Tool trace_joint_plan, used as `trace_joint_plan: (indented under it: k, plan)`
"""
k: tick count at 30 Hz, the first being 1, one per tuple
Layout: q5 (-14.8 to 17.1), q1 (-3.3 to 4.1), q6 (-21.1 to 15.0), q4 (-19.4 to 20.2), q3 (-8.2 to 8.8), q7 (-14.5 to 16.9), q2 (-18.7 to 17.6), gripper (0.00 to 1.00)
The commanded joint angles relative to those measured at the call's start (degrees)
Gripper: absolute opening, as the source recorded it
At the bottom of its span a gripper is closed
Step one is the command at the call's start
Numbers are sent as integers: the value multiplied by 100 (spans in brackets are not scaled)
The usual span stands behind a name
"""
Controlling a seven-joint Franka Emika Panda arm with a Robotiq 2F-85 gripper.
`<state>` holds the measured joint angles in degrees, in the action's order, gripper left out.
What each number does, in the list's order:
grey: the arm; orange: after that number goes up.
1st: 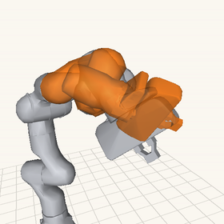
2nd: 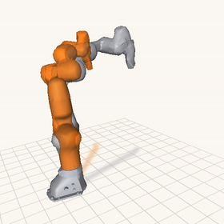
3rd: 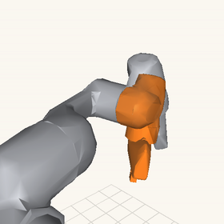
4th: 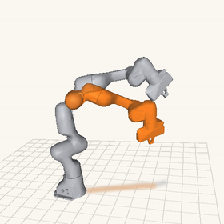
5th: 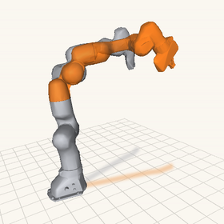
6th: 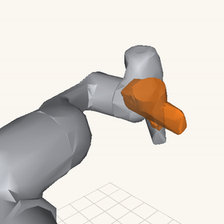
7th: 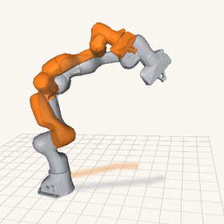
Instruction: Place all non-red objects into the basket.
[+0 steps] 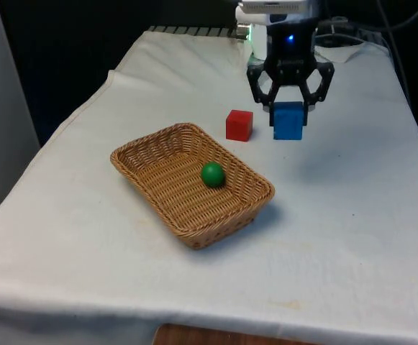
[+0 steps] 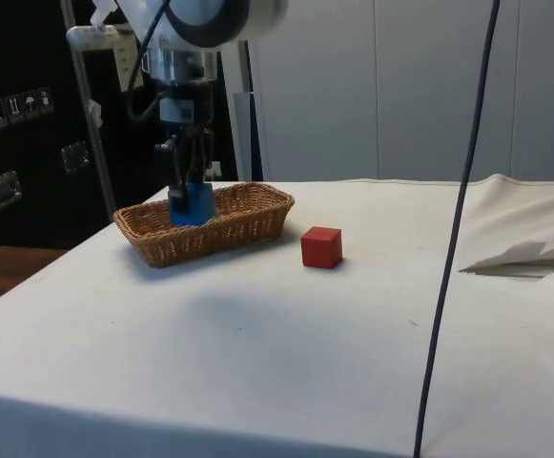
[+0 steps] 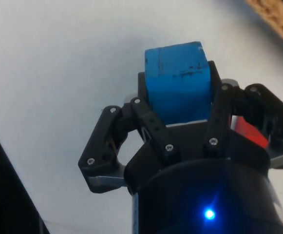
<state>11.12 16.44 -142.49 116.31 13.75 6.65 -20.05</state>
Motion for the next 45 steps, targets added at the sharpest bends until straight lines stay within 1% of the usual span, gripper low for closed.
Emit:
trace_joint_plan:
  k: [1,2,5,6,8,9,10,12,13,15,16,18,19,20,23,25,26,27,28,30,32,34,35,36,37,41,42,43,44,45]
  plan:
    - [0,-6,23,-52,23,17,-34,0]
    - [52,-69,120,-195,17,103,-132,0]
    - [86,-109,183,-372,57,172,-252,0]
    - [115,-132,223,-498,92,235,-338,0]
    - [160,-149,269,-613,132,298,-418,0]
    - [109,-92,206,-579,178,241,-407,0]
    - [183,-160,281,-665,155,338,-453,0]
    - [212,-178,309,-756,183,384,-521,0]
    - [252,-206,332,-842,218,453,-590,0]
    - [275,-212,338,-882,241,487,-619,0]
    - [321,-235,355,-957,275,550,-682,0]
    - [367,-252,372,-1031,309,619,-745,0]
    - [321,-189,304,-991,367,573,-733,0]
    - [390,-264,378,-1066,332,653,-773,0]
    - [487,-298,395,-1192,413,796,-877,0]
    - [521,-304,401,-1232,458,848,-917,0]
    - [481,-252,332,-1186,487,796,-900,0]
    - [539,-304,407,-1249,476,871,-928,0]
    - [573,-338,407,-1295,493,928,-968,0]
    - [590,-350,407,-1306,510,957,-985,0]
    - [670,-390,407,-1369,539,1049,-1060,0]
    - [751,-401,407,-1409,567,1123,-1112,0]
    - [688,-327,350,-1341,630,1066,-1071,0]
    - [796,-407,407,-1427,584,1169,-1140,0]
    - [877,-413,407,-1455,619,1243,-1186,0]
    - [1014,-424,395,-1616,647,1301,-1375,0]
    - [1071,-464,413,-1690,653,1341,-1444,0]
    - [1014,-384,350,-1633,710,1283,-1421,0]
    - [1094,-476,424,-1725,659,1358,-1478,0]
    - [1123,-487,430,-1759,670,1375,-1513,0]
